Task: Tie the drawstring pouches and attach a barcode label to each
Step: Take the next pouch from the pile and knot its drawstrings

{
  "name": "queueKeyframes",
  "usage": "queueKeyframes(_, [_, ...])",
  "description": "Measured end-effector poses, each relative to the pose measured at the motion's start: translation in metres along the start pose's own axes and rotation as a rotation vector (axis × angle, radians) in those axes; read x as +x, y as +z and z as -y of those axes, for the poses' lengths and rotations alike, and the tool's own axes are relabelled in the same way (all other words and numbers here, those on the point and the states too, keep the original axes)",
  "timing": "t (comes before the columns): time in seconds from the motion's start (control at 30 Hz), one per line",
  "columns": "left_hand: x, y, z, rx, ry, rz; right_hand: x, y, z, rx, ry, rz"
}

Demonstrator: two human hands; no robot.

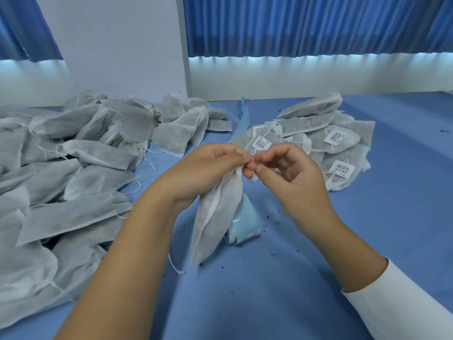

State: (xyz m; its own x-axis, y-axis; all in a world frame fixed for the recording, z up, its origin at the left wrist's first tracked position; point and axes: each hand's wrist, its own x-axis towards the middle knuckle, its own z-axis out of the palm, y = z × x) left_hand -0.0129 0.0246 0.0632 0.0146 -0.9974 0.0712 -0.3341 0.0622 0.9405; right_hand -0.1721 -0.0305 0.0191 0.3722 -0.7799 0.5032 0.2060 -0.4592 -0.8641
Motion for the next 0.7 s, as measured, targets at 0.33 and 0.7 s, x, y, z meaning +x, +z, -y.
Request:
queueKeyframes(0.33, [0.002,0.001,0.003,-0.018,0.002,0.013,0.003,-0.002,-0.007,0.055,0.061,0.012])
queueKeyframes(0.7, [0.009,0.003,0.011,0.19,-0.012,-0.153,0.006,-0.002,-0.007,0.017,0.16,0.049])
